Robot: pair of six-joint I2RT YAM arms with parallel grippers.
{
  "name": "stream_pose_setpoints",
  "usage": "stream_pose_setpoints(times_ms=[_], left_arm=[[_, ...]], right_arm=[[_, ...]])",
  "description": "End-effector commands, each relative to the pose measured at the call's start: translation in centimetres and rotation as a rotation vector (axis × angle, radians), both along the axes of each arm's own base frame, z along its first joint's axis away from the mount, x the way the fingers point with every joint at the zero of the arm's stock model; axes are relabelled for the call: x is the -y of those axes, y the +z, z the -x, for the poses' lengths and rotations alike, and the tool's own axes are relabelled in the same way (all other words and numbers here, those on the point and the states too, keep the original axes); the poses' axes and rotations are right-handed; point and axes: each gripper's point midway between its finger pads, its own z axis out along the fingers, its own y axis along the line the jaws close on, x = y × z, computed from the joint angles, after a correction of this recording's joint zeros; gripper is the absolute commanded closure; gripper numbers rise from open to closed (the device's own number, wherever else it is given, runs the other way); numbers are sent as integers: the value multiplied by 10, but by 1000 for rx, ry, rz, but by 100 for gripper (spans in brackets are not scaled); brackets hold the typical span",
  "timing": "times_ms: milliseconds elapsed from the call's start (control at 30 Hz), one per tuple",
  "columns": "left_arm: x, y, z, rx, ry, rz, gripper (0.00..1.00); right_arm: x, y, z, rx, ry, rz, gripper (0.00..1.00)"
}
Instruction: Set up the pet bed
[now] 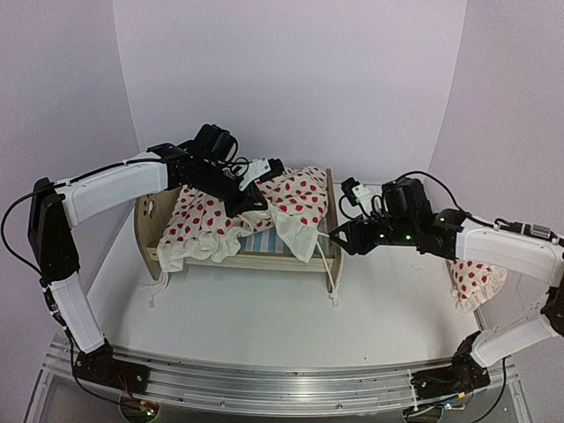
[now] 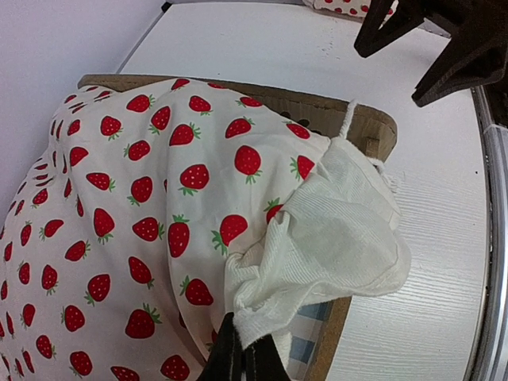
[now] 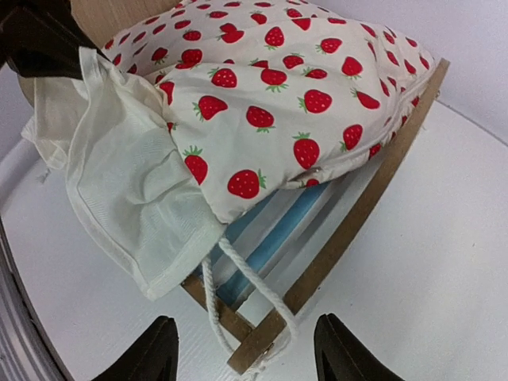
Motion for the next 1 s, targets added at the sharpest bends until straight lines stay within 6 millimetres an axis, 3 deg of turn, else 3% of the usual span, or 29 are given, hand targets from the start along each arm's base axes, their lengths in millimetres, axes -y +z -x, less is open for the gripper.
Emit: stream_pose_setpoints(times_ms=[0, 233, 467, 667, 967], left_arm=[[-4, 31, -2, 81, 4, 47, 100], [-5, 30, -4, 83, 8, 49, 100], [-6, 30, -5, 83, 12, 52, 100], [-10, 28, -4, 78, 15, 51, 100], [-10, 26, -2, 72, 13, 53, 100]], right_arm=[[2, -14, -15, 84, 84, 234, 40], [-3, -29, -24, 103, 164, 363, 44], [7, -33, -52, 137, 60, 472, 82], [6, 16, -55, 204, 7, 378, 100], [-19, 91, -47, 294, 21, 210, 100]])
